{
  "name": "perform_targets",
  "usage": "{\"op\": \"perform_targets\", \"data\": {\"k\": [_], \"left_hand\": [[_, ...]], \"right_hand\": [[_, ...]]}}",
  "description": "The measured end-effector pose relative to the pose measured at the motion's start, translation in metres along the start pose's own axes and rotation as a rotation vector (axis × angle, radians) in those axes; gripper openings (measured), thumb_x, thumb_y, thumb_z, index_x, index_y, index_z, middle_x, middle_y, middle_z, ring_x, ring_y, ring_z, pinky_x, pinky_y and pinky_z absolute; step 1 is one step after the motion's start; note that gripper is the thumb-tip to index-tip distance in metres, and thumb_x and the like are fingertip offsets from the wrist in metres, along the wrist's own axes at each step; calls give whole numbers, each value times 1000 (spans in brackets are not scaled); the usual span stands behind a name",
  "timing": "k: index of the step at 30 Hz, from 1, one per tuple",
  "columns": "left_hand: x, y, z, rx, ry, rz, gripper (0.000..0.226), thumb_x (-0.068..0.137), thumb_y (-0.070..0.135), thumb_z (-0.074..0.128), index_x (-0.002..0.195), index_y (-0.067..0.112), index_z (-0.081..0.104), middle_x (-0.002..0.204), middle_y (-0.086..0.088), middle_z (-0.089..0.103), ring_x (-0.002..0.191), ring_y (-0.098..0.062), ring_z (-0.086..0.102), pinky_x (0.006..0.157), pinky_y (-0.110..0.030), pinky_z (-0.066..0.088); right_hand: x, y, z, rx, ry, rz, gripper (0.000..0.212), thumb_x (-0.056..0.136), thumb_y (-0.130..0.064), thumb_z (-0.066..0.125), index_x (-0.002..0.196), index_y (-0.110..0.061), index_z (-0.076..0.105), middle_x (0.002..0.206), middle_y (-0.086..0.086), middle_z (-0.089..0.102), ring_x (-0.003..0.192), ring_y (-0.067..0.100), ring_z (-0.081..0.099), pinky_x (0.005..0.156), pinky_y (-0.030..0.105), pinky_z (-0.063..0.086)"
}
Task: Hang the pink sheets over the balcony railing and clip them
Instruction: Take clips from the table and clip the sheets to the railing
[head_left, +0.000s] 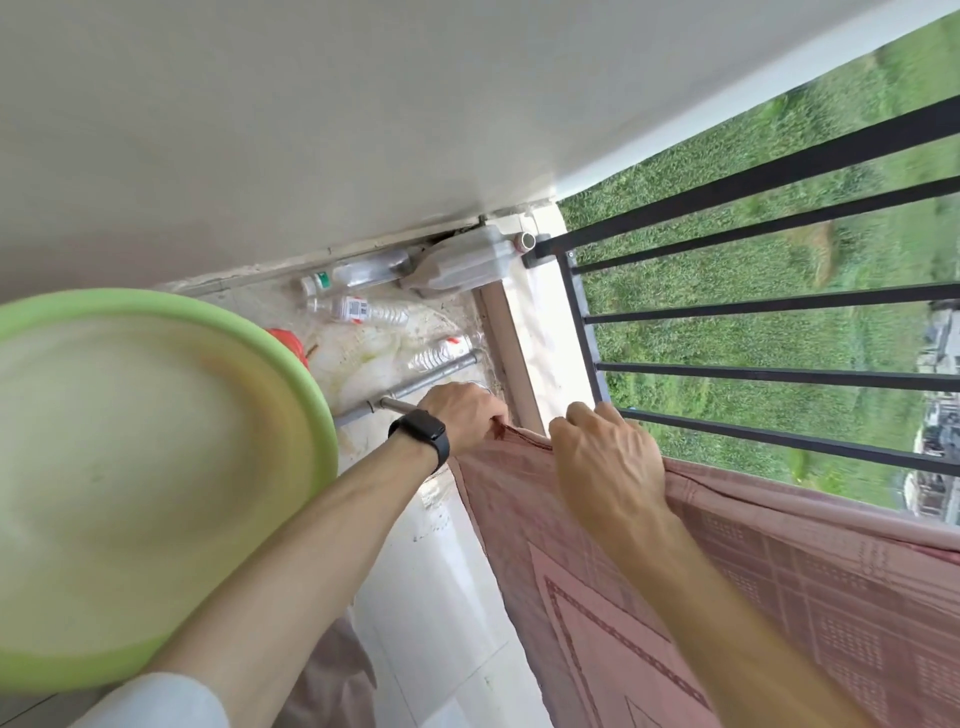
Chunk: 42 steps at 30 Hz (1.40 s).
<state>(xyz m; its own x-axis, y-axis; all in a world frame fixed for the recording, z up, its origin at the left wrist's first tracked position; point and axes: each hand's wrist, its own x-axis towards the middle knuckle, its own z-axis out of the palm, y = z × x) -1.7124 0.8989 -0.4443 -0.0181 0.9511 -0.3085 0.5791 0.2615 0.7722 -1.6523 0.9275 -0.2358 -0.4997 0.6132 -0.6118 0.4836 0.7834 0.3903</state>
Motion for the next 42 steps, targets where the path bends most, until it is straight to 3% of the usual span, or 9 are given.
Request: {"op": "perform_targets", "data": {"k": [9,14,18,21,25,30,33,37,42], "left_hand": [[-13,-1,44,88,391,-18,15,69,14,75,73,22,63,60,4,60,50,-23,59,53,-31,44],[-15,-1,51,-7,585,-10,13,80,15,50,68,20,54,57,2,54,47,-24,54,49,-30,41],[-11,-9,62,-95,430,-40,29,87,27,29,79,24,56,73,4,60,61,-24,62,51,-32,50],[-6,-12,57,-187,207,-49,34,83,37,23,103,35,50,105,10,65,90,-21,67,71,-37,56],[-9,-8,31,-219,56,23,24,96,29,38,97,29,61,97,-1,71,89,-28,65,69,-33,44],[-9,-12,26,-11,184,62,22,93,22,44,90,20,66,77,-5,70,71,-30,64,60,-30,34],[-8,-18,31,-42,351,92,31,85,32,42,72,23,68,55,-2,62,50,-27,58,54,-25,29],[-6,-17,28,-243,243,-84,17,89,39,59,87,33,75,79,3,70,75,-19,63,62,-30,44],[-12,-29,20,-636,180,-330,25,81,43,70,97,25,64,86,5,61,82,-12,59,66,-25,46]], "right_hand": [[55,-25,26,22,-225,245,27,96,-25,47,118,-18,61,117,4,56,111,25,50,75,35,31],[60,-35,45,73,-106,212,33,98,-13,38,115,-17,65,118,2,57,115,23,48,88,34,36],[49,-32,60,48,-8,85,28,98,-17,44,106,-18,71,112,-2,55,108,19,46,78,30,26],[46,-30,62,39,12,18,27,98,-13,47,108,-18,72,113,-4,55,107,19,46,77,28,25],[45,-29,59,43,-20,2,27,99,-12,46,112,-17,70,114,-2,54,107,21,48,76,29,26],[62,-34,53,48,-207,137,27,95,-21,51,120,-16,60,120,4,49,111,25,49,76,32,34],[76,-31,55,94,-170,189,7,96,-17,51,91,-19,55,96,0,55,90,24,55,69,34,40],[80,-28,65,97,-100,167,17,94,-14,54,80,-18,45,77,-4,41,78,23,52,65,34,38],[84,-23,72,113,-66,165,10,94,-22,61,87,-16,66,69,-6,43,67,24,51,59,33,39]]}}
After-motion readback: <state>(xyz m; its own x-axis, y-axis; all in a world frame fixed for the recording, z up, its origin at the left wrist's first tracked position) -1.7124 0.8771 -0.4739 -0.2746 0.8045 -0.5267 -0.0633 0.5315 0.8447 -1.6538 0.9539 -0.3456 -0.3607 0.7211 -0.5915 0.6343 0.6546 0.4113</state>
